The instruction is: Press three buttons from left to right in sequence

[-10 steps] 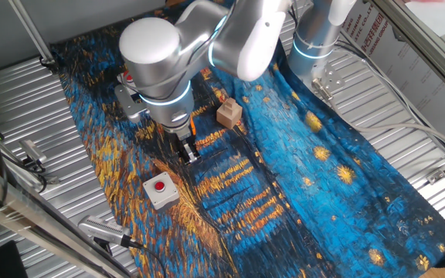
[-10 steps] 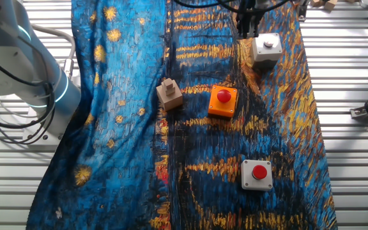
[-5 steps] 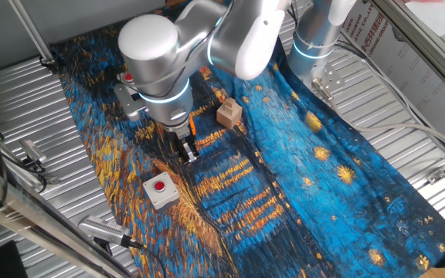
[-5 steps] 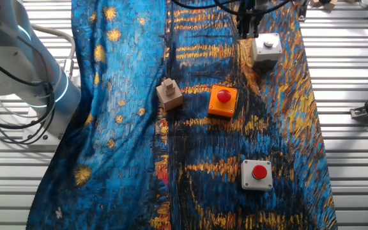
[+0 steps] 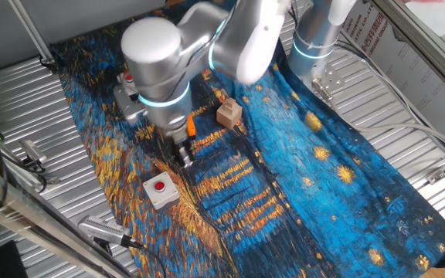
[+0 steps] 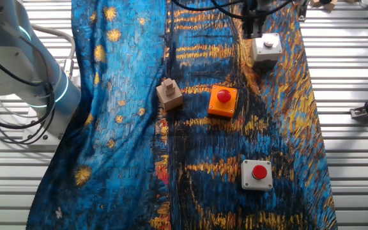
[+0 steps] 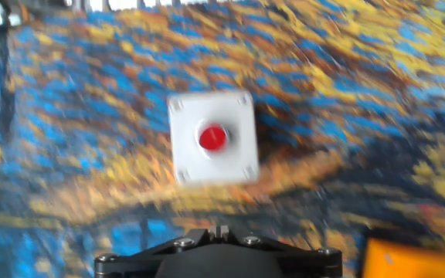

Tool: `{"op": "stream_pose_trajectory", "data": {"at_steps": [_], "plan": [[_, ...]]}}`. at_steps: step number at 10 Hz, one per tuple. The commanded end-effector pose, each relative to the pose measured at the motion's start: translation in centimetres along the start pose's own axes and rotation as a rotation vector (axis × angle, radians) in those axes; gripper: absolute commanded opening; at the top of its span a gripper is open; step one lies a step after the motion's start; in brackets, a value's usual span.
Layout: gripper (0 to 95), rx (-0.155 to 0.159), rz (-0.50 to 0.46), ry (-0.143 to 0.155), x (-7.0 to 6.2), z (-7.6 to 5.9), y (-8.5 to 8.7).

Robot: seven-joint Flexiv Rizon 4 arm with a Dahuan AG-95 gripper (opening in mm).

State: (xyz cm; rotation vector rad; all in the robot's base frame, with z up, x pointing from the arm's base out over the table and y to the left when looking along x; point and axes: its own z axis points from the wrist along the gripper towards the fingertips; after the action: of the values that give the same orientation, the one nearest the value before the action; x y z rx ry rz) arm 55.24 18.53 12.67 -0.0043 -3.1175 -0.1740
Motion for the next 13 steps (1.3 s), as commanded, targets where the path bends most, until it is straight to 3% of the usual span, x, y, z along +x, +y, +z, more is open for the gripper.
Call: {"op": "stream_pose_trajectory", "data": {"at_steps": [1,3,5,6,7,8,9,11,13], "plan": [[0.0,0.008,-0.039,-0.006,-2.0,-0.2,1.0],[38.0,-0.013,-0.078,-0.022,-2.6,-0.6,1.4],[76.0,-0.008,-0.089,-0.038,-3.3,-0.6,1.6],[76.0,-0.006,-0.087,-0.038,-3.9,-0.6,1.8],[95.0,-0.003,-0.079,-0.036,-5.2,-0.6,2.3],[95.0,-0.002,-0.075,-0.034,-5.8,-0.7,2.6],[95.0,0.005,-0.065,-0.032,-7.6,-1.0,3.3],[95.0,0.006,-0.058,-0.032,-8.9,-1.2,3.9],[95.0,0.008,-0.058,-0.027,-8.9,-1.2,3.9]]}}
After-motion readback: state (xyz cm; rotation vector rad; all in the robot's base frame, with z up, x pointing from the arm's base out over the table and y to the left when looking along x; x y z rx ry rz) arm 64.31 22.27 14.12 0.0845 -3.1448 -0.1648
